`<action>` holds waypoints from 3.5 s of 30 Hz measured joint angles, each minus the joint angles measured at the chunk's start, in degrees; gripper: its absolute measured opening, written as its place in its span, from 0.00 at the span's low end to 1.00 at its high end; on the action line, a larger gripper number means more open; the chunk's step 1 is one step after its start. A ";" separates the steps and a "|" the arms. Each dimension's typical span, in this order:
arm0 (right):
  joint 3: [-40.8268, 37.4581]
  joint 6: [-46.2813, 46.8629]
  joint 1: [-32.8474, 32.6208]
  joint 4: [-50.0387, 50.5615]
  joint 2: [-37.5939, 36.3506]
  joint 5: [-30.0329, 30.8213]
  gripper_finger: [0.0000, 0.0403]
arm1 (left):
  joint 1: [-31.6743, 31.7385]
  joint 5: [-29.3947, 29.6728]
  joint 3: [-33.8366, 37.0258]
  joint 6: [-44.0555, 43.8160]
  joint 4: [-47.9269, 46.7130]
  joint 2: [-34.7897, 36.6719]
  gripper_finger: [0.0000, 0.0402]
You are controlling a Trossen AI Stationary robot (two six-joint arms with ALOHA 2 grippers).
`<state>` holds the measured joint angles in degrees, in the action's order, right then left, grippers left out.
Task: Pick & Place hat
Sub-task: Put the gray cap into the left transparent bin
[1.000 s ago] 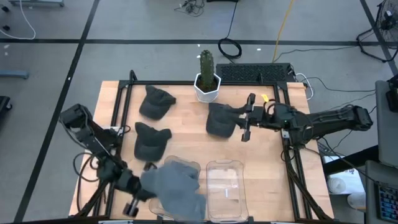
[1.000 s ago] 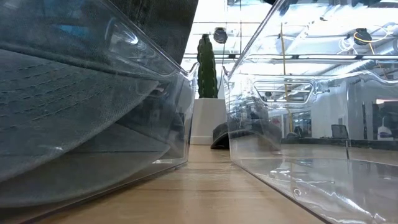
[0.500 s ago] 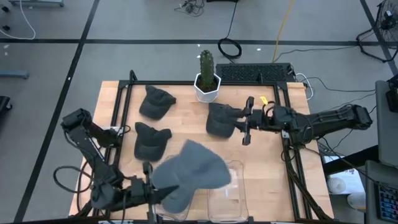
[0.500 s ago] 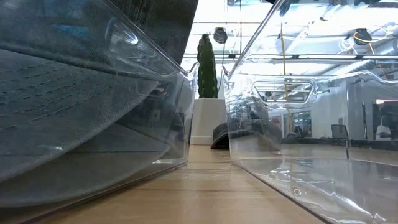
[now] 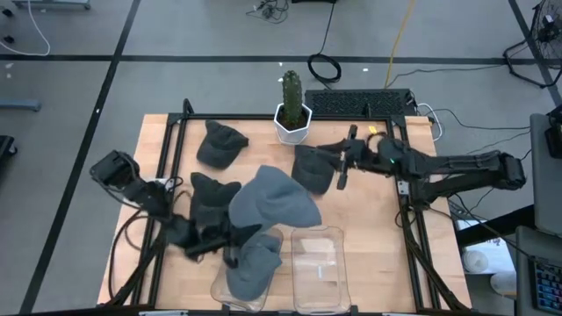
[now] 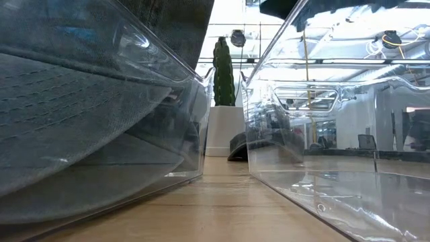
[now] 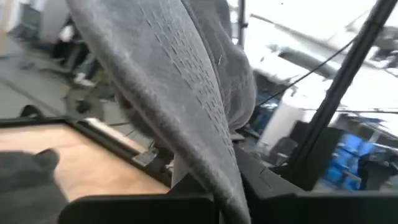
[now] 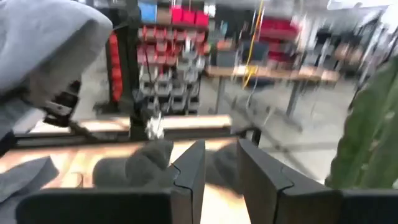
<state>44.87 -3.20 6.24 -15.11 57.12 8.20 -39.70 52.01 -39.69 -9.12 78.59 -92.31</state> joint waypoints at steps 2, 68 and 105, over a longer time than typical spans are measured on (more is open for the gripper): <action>4.98 2.00 3.48 6.88 2.38 -3.94 0.19 | 3.57 -5.98 2.51 -1.18 5.02 0.01 0.02; 33.10 24.68 9.64 15.76 34.15 -68.38 0.60 | 11.16 -16.57 9.52 2.90 5.12 2.52 0.02; 33.17 19.54 2.33 6.86 33.99 -72.88 0.01 | 10.30 -13.13 9.50 4.24 -4.29 6.21 0.10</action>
<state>78.04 16.34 8.56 -8.26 91.11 -64.68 -29.41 38.88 -30.20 -4.88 74.30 -86.11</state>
